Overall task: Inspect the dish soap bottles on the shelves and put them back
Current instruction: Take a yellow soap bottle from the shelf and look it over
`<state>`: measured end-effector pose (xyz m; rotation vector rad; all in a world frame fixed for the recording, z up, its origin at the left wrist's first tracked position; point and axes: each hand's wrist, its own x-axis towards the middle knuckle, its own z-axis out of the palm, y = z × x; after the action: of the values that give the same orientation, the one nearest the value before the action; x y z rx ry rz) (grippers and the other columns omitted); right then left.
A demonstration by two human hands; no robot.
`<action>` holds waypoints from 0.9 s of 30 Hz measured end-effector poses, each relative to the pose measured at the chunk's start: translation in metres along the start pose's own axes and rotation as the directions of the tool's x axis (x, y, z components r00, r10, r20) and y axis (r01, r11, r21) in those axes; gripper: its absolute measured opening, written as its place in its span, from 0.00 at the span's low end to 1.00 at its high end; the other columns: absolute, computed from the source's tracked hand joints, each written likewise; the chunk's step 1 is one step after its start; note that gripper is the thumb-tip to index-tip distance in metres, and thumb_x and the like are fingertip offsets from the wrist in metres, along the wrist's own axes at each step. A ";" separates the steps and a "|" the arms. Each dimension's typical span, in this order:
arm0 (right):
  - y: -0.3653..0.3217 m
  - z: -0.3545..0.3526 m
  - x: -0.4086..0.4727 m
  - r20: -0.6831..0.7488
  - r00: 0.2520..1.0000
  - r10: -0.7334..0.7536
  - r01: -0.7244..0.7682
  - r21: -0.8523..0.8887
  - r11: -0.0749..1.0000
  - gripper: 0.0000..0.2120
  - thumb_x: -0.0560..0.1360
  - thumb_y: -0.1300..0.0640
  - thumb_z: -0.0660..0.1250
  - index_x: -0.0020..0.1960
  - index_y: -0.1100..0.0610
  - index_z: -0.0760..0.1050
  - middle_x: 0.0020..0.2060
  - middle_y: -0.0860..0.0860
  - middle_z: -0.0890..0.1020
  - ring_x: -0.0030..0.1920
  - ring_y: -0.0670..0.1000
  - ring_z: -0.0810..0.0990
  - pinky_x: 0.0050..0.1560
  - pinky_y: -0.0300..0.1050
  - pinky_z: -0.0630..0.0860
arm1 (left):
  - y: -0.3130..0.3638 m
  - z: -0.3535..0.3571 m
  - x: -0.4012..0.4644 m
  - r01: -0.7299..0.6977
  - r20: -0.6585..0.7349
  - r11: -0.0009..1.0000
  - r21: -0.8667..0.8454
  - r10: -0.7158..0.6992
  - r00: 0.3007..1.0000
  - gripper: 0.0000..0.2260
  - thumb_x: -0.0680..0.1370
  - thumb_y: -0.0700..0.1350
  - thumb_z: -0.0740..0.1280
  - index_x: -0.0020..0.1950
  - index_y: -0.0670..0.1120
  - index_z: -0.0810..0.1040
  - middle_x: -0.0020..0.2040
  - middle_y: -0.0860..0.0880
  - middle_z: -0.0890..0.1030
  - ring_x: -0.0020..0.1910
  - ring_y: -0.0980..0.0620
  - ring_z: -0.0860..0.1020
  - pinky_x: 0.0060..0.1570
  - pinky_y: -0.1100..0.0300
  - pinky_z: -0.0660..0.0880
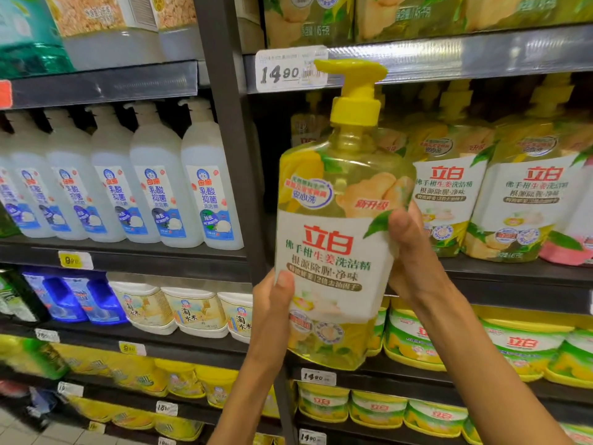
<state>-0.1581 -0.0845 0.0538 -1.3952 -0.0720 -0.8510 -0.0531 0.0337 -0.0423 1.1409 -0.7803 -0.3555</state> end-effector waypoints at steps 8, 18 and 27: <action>0.004 0.016 -0.002 -0.181 0.982 -0.048 0.040 -0.049 0.998 0.23 0.62 0.46 0.74 0.55 0.50 0.75 0.50 0.51 0.85 0.53 0.55 0.84 0.51 0.53 0.81 | -0.002 0.010 0.006 0.275 0.038 0.955 -0.109 -0.273 0.961 0.32 0.58 0.77 0.65 0.54 0.62 0.82 0.58 0.53 0.83 0.59 0.51 0.80 0.63 0.49 0.72; 0.013 -0.009 0.021 0.075 0.953 0.294 -0.301 0.106 0.948 0.46 0.60 0.41 0.79 0.72 0.55 0.66 0.57 0.51 0.83 0.55 0.50 0.82 0.54 0.51 0.78 | 0.006 0.011 0.001 0.406 0.171 0.845 -0.348 -0.368 0.914 0.23 0.82 0.56 0.50 0.71 0.45 0.67 0.30 0.48 0.82 0.28 0.54 0.82 0.28 0.64 0.77; 0.013 0.005 0.018 -0.154 0.988 0.000 -0.006 -0.033 0.999 0.39 0.60 0.44 0.73 0.68 0.56 0.69 0.53 0.52 0.84 0.51 0.51 0.84 0.46 0.44 0.80 | 0.018 0.004 0.001 0.176 0.090 0.975 -0.133 -0.165 0.982 0.18 0.81 0.60 0.53 0.57 0.57 0.81 0.52 0.55 0.84 0.53 0.58 0.82 0.49 0.66 0.78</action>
<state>-0.1356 -0.0895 0.0539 -1.3560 0.0635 -0.9586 -0.0575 0.0380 -0.0252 1.0687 -0.7159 -0.5933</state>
